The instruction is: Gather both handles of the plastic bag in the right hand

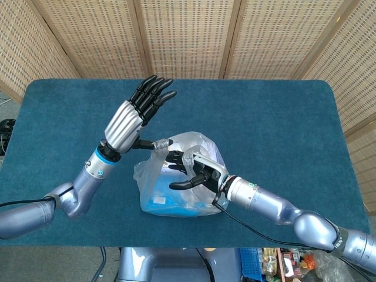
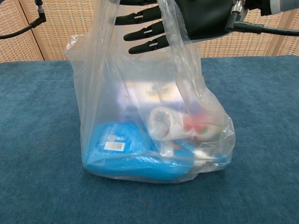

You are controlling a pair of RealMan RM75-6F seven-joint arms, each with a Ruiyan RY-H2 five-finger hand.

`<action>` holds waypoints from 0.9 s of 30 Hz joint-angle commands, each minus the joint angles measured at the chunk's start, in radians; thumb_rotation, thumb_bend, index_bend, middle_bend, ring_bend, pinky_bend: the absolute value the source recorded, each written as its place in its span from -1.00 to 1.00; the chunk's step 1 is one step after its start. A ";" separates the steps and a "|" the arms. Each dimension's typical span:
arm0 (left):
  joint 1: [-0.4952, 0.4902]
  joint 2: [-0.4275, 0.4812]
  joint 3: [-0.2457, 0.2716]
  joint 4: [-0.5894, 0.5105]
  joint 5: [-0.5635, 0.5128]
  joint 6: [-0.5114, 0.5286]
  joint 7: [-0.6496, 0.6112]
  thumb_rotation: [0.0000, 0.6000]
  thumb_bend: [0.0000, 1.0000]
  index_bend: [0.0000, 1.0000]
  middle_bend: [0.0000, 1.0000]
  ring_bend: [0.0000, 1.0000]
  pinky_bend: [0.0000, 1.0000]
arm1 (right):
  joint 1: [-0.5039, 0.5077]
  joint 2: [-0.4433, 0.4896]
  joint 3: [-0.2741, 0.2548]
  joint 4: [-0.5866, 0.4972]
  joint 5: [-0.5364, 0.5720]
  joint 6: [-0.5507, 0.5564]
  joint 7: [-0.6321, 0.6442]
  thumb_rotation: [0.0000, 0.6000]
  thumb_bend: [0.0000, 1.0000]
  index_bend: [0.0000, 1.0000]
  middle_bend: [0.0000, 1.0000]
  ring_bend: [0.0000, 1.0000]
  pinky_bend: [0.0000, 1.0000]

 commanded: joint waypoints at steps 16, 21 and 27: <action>-0.007 -0.010 -0.003 -0.005 -0.006 -0.007 0.012 0.96 -1.00 -1.00 -1.00 -1.00 -1.00 | 0.031 -0.023 -0.003 0.002 0.011 0.004 0.004 1.00 -1.00 -0.57 -0.74 -0.95 -0.98; -0.007 -0.015 -0.001 -0.001 -0.009 -0.010 0.010 0.98 -1.00 -1.00 -1.00 -1.00 -1.00 | 0.040 -0.026 -0.007 0.003 0.016 0.008 0.007 1.00 -1.00 -0.57 -0.74 -0.94 -0.98; -0.010 -0.024 0.000 0.003 -0.011 -0.013 0.009 0.98 -1.00 -1.00 -1.00 -1.00 -1.00 | 0.054 -0.037 -0.016 0.006 0.021 0.007 0.011 1.00 -1.00 -0.58 -0.73 -0.92 -0.99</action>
